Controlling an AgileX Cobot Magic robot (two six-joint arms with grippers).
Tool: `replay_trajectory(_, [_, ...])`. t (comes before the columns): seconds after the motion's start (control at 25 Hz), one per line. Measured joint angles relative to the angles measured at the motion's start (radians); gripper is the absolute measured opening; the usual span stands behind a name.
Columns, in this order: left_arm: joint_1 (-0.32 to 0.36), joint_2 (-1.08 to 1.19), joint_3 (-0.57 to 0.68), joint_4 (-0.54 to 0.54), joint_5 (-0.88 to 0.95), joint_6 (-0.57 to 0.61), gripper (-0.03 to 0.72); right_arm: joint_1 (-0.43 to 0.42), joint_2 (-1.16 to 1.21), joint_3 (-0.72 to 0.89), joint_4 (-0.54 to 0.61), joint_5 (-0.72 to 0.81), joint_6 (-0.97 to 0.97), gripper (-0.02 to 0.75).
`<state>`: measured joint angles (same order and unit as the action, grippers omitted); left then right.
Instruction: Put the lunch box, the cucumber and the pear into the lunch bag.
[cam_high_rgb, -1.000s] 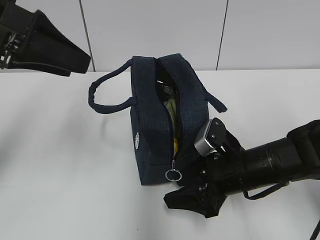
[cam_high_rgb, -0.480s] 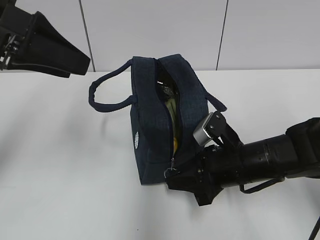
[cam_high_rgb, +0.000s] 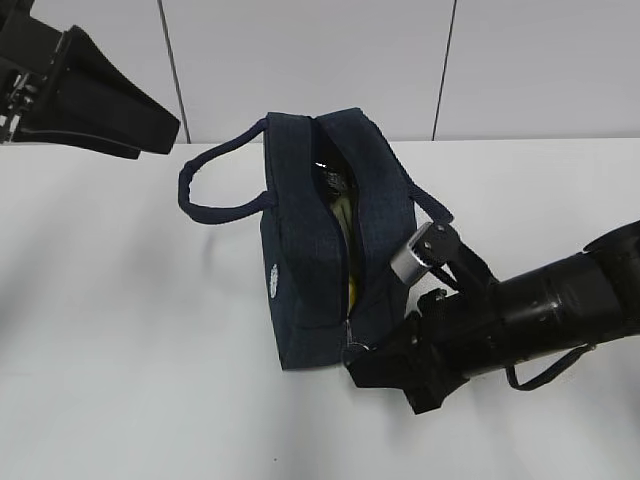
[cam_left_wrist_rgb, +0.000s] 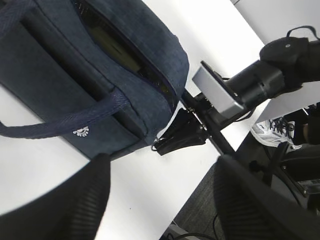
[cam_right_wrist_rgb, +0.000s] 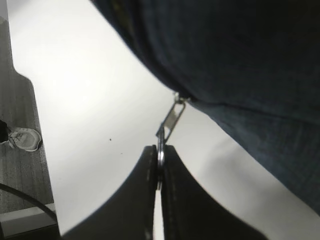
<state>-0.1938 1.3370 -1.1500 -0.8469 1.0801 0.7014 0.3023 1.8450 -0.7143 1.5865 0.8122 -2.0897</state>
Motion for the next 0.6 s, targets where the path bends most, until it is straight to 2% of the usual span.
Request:
replay_trajectory(0.24, [0.0,0.0,0.0,0.0,0.0,0.0,0.449,0.0,-0.162,0.0,-0.163,-0.075,0.2,-0.016])
replay_trajectory(0.6, [0.0,0.0,0.0,0.0,0.002,0.0,0.449,0.0,-0.273,-0.066,-0.199,-0.116,0.244,-0.016])
